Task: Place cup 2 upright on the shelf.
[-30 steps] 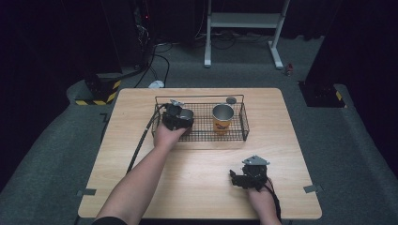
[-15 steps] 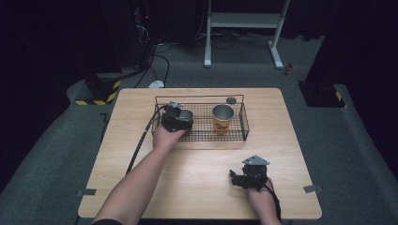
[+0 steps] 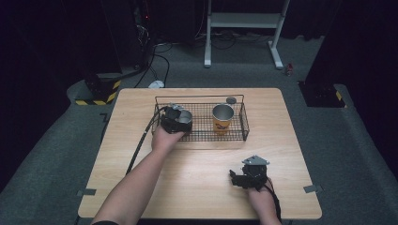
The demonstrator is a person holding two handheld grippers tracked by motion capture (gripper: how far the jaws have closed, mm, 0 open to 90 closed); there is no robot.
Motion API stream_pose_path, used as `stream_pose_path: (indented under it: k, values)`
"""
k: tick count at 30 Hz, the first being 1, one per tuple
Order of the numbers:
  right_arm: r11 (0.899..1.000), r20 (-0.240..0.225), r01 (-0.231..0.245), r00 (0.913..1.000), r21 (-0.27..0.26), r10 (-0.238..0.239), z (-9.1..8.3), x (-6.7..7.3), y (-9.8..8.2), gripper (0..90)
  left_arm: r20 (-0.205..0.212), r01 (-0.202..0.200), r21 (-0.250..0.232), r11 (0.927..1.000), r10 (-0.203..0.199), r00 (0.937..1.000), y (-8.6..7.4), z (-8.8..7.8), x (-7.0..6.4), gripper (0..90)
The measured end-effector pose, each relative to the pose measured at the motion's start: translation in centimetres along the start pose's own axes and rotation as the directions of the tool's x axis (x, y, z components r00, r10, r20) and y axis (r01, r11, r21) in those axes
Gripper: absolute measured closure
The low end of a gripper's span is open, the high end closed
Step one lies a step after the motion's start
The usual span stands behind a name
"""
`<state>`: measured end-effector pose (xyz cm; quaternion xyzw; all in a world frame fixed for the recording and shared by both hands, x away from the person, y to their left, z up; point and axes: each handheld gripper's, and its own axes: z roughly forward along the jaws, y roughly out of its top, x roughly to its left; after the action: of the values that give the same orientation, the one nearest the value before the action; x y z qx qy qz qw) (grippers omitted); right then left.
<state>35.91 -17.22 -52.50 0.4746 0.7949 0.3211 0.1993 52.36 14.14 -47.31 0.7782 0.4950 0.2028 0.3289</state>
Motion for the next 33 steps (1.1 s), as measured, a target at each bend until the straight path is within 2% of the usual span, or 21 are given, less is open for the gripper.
stream_pose_path:
  k: [5,9,12,14,19,23,28,33]
  values:
    - [1.000,0.000,0.000,1.0000,0.000,0.000,0.0,0.0,0.0,12.3,-0.017,0.000,-0.003,1.0000,0.000,0.9998,0.1,-0.1,0.0,14.4]
    - [1.000,0.000,0.000,1.0000,0.000,0.000,0.0,0.0,0.0,12.3,-0.049,-0.020,0.000,0.9998,0.020,0.9986,0.5,-0.5,-0.1,10.4]
    - [1.000,0.000,0.000,1.0000,0.000,0.000,0.0,0.0,0.0,12.3,-0.078,-0.023,-0.021,0.9995,0.021,0.9967,1.1,-1.2,-0.3,4.1]
    - [1.000,-0.001,0.001,1.0000,0.000,-0.001,0.0,0.0,0.0,12.3,-0.083,-0.020,-0.039,0.9991,0.016,0.9964,1.5,-1.7,-0.3,1.4]
    - [1.000,-0.002,-0.002,1.0000,-0.001,0.002,0.0,0.0,0.0,12.3,-0.048,0.006,-0.075,0.9972,-0.009,0.9988,2.1,-2.9,-0.2,0.0]
    - [1.000,-0.003,-0.003,1.0000,0.000,0.003,0.0,0.0,0.0,12.3,-0.017,0.011,-0.089,0.9959,-0.012,0.9998,2.3,-3.8,-0.1,0.0]
    - [1.000,-0.003,-0.004,1.0000,0.002,0.004,0.0,0.0,0.0,12.3,0.028,0.012,-0.096,0.9953,-0.009,0.9996,2.1,-4.6,-0.1,0.0]
    - [1.000,-0.003,-0.001,1.0000,0.001,0.001,0.0,0.0,0.0,12.3,0.079,0.025,-0.102,0.9945,-0.017,0.9968,1.4,-5.3,-0.1,0.0]
